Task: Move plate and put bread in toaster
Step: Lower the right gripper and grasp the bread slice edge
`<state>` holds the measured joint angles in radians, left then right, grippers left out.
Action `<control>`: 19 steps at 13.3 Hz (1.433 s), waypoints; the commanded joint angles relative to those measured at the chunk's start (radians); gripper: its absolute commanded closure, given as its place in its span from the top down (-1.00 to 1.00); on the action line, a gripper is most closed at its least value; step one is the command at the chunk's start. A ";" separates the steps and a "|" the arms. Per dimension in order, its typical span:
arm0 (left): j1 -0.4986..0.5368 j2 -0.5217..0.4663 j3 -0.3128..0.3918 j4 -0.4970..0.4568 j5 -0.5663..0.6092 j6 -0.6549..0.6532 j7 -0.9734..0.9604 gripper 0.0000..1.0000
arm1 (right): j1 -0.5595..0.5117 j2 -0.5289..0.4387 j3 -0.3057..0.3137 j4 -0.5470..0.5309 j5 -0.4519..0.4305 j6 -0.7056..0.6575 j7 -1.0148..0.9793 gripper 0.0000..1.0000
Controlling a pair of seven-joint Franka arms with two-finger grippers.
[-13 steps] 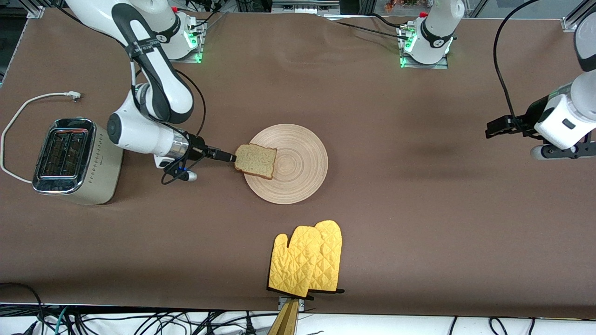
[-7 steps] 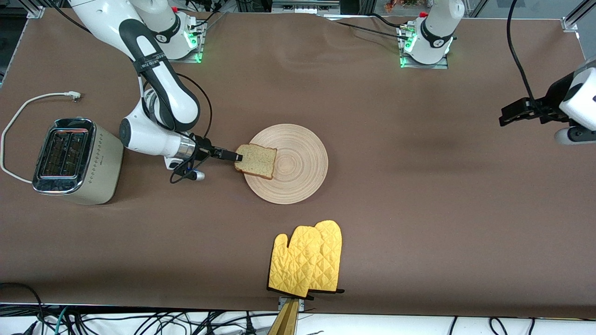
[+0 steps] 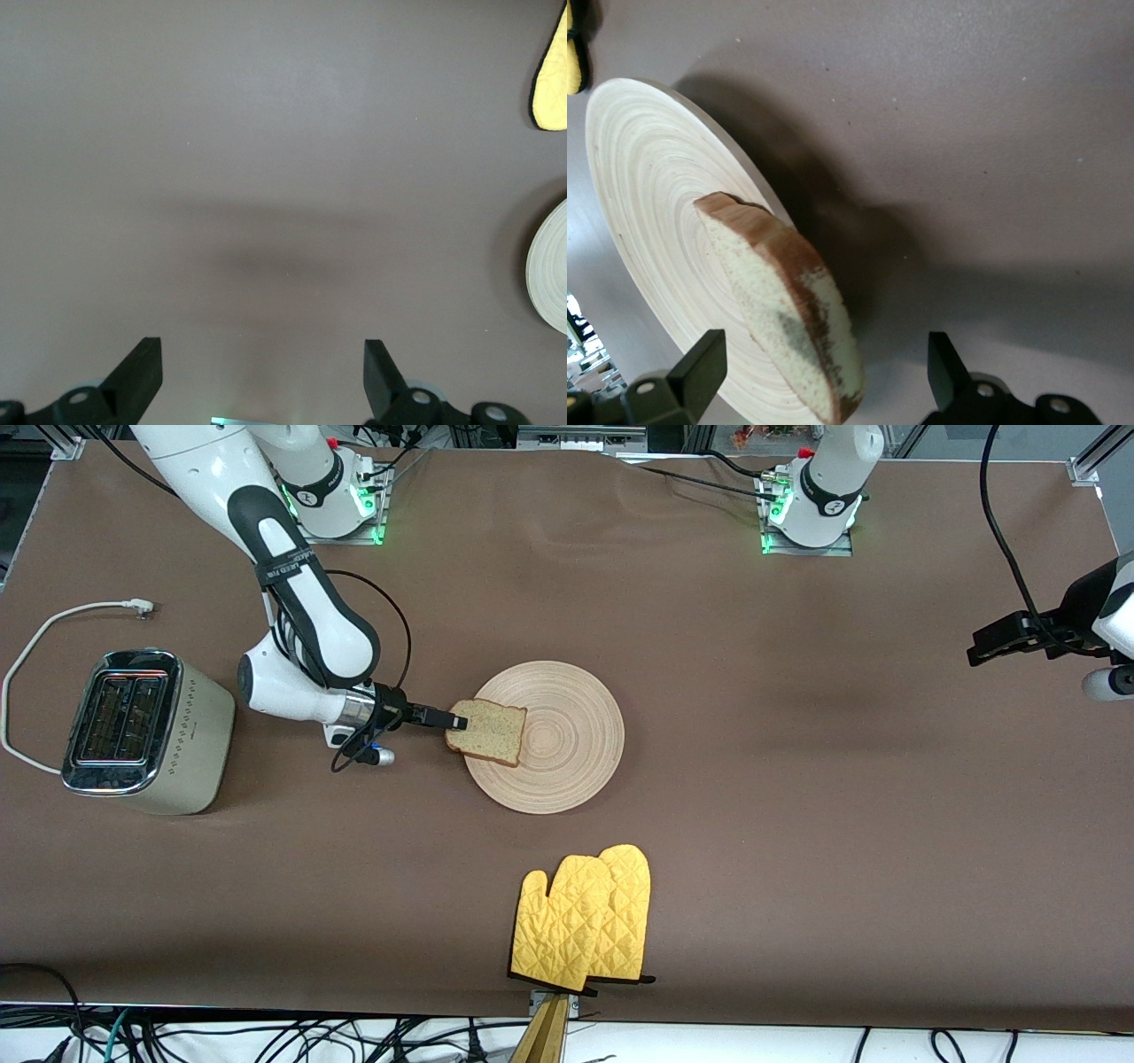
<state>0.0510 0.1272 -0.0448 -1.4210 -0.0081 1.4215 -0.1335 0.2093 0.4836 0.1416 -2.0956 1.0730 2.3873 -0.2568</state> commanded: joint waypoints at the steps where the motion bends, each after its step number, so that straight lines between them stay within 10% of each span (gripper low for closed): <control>1: 0.009 0.011 0.000 0.028 0.002 -0.010 0.003 1.00 | -0.007 -0.003 0.012 -0.011 0.030 0.013 -0.033 1.00; 4: 0.059 0.006 -0.064 0.024 0.002 -0.010 0.005 1.00 | -0.007 -0.003 0.012 -0.007 0.030 0.010 -0.033 0.83; 6: 0.064 -0.001 -0.072 0.020 0.000 -0.007 0.005 1.00 | -0.007 -0.003 0.012 -0.004 0.030 0.006 -0.033 0.03; 11: 0.049 0.005 -0.076 0.033 0.002 -0.009 0.008 1.00 | -0.001 -0.005 0.012 -0.001 0.028 0.006 -0.035 -0.94; 19: -0.020 -0.012 -0.035 0.017 0.013 0.001 0.019 1.00 | 0.002 -0.029 0.012 0.068 0.018 -0.034 -0.025 -1.00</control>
<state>0.0604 0.1253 -0.1016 -1.4097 -0.0083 1.4447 -0.1265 0.2118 0.4785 0.1514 -2.0400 1.0811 2.3781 -0.2715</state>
